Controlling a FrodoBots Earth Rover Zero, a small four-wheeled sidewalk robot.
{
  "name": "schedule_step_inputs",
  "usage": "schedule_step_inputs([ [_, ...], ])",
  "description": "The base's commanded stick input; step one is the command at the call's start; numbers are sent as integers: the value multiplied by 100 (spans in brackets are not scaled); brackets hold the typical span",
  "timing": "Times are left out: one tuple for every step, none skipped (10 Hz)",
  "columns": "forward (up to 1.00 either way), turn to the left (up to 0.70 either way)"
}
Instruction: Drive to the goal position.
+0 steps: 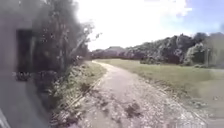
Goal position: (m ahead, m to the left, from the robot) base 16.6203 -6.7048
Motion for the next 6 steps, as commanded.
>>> schedule_step_inputs([
  [0, 0],
  [0, 0],
  [0, 0],
  [0, 0],
  [32, 0],
  [70, 0],
])
